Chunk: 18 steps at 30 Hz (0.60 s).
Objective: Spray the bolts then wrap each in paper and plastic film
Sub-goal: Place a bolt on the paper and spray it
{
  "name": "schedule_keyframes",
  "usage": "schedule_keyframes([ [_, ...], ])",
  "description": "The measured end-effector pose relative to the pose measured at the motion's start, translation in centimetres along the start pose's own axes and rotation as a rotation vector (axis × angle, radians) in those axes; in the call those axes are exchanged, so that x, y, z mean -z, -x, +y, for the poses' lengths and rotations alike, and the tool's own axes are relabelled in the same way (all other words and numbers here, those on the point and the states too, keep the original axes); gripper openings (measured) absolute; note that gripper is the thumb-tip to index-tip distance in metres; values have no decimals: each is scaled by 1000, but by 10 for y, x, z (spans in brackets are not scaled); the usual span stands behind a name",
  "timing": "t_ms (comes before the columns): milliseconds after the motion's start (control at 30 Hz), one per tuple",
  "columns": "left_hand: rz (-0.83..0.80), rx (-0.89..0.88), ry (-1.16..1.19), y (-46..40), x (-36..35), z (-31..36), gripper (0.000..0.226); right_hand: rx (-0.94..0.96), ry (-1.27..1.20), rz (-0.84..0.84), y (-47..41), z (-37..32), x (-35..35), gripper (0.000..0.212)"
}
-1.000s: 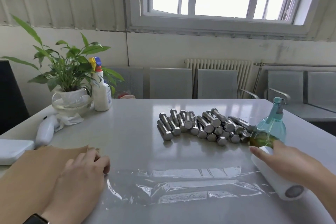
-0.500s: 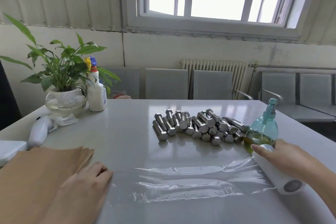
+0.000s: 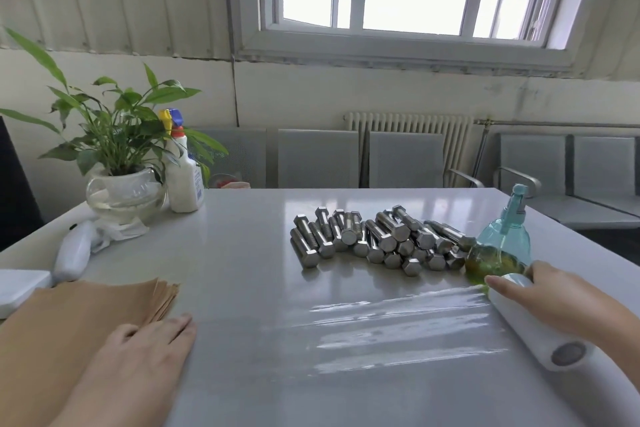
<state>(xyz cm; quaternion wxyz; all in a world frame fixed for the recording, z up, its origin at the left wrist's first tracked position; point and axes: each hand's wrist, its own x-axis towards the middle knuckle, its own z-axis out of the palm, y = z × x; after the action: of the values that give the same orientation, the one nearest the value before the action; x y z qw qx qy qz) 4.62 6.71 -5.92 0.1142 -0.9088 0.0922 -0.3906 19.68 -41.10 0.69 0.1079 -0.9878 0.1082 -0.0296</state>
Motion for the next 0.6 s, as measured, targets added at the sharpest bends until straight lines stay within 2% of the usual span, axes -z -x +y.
schedule_keyframes([
  [267, 20, 40, 41, 2, -5, 6, 53, 12, 126, 50, 9, -8, 0, 68],
  [400, 13, 126, 97, -6, 2, 11, 56, 4, 163, 48, 17, -15, 4, 68],
  [600, 55, 239, 331, -18, 24, 20, 48, -20, 180, 100, 35, -23, 13, 70],
])
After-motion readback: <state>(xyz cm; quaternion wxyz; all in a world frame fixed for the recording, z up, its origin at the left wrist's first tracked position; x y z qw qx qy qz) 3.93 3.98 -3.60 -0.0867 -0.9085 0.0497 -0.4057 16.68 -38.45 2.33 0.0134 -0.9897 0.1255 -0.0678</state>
